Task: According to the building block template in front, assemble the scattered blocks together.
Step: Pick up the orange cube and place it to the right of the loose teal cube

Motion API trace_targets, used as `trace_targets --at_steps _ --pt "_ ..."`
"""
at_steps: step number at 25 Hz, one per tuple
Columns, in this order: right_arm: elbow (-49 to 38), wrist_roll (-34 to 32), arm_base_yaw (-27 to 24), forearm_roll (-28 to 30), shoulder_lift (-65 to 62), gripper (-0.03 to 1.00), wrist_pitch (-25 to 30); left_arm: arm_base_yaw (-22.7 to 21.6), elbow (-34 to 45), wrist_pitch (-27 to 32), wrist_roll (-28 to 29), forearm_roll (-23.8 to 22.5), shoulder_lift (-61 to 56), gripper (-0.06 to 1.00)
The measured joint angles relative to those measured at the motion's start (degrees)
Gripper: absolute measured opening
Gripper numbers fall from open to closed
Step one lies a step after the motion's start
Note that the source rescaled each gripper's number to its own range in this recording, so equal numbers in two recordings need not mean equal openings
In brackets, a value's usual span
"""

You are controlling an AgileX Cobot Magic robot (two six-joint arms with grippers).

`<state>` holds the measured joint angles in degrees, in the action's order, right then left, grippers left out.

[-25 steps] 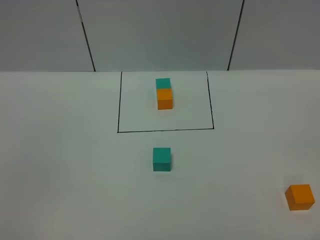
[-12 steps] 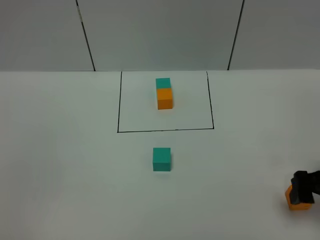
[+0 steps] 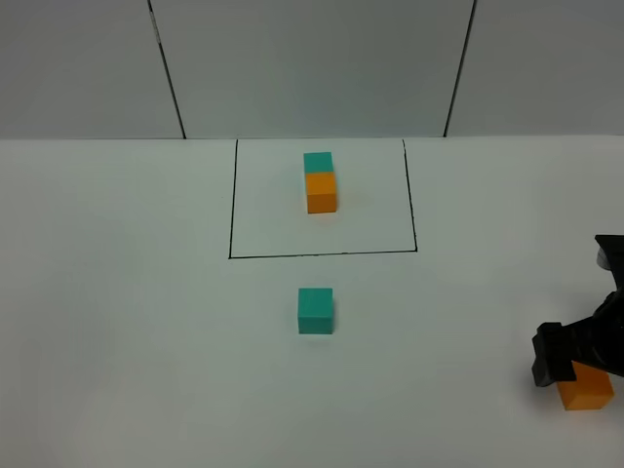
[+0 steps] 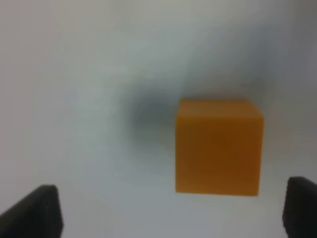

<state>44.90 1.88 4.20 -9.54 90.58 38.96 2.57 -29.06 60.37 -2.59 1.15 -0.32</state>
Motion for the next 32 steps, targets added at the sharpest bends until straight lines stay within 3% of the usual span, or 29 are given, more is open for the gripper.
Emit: trace_targets --at_steps 14,22,26,30,32 --pt "0.06 0.00 0.00 0.84 6.33 0.81 -5.19 0.00 0.00 0.00 0.00 0.00 0.00 0.68" --pt "0.17 0.00 0.00 2.53 8.11 0.67 -5.39 0.00 0.00 0.00 0.00 0.00 0.00 0.68" --pt "0.28 -1.44 0.00 4.96 8.61 0.47 -5.39 0.00 0.00 0.00 0.00 0.00 0.00 0.68" --pt "0.34 -5.33 0.00 8.89 8.74 0.00 -5.27 0.00 0.00 0.00 0.00 0.00 0.00 0.68" --pt "0.98 -6.21 0.00 9.54 8.74 0.02 -4.50 0.00 0.00 0.00 0.00 0.00 0.00 0.68"
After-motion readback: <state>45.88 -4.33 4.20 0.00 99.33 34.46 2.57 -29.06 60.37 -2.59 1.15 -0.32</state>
